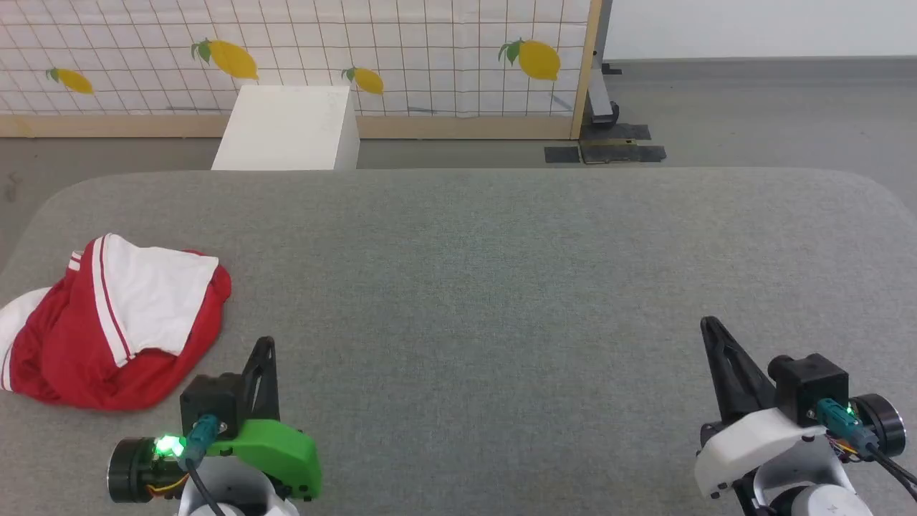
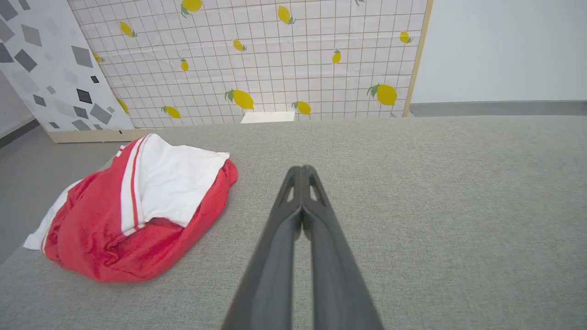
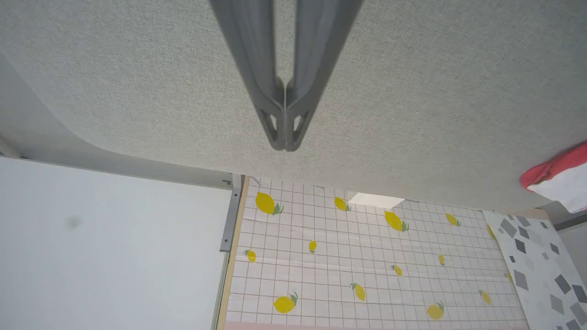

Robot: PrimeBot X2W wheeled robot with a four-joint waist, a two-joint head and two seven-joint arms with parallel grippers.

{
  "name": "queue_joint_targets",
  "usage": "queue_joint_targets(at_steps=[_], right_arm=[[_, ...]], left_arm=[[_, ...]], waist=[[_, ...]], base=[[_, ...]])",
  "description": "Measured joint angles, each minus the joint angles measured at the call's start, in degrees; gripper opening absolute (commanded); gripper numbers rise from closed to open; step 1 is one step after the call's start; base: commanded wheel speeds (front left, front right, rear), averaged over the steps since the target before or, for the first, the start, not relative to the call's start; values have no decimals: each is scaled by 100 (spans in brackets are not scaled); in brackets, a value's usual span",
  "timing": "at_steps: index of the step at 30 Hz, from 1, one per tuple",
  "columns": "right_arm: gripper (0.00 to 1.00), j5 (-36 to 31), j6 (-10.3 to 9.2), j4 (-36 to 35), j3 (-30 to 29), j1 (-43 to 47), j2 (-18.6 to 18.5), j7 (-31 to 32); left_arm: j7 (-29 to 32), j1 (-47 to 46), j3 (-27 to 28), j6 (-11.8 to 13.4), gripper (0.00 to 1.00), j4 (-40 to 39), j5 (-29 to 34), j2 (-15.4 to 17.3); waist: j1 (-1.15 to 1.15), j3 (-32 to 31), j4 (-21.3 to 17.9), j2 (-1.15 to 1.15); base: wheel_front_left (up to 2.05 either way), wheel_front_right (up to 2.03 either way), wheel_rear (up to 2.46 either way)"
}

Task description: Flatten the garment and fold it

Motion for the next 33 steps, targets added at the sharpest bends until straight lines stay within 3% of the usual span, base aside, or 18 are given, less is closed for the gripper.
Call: queue_joint_targets(at_steps=[25, 26, 33], right_arm=[[0, 0, 0, 0, 0, 0, 0, 0], [100, 1, 0, 0, 1, 0, 0, 0], [100, 12, 0, 5, -22, 2, -2, -1]], left_arm=[[0, 0, 0, 0, 0, 0, 0, 0], [0, 0, 1, 0, 100, 0, 0, 0], [-3, 12, -23, 2, 100, 13, -36, 0]], waist=[[0, 0, 0, 0], [0, 0, 0, 0], [0, 3, -1, 0]], base=[[0, 0, 0], [0, 0, 0], [0, 0, 0]])
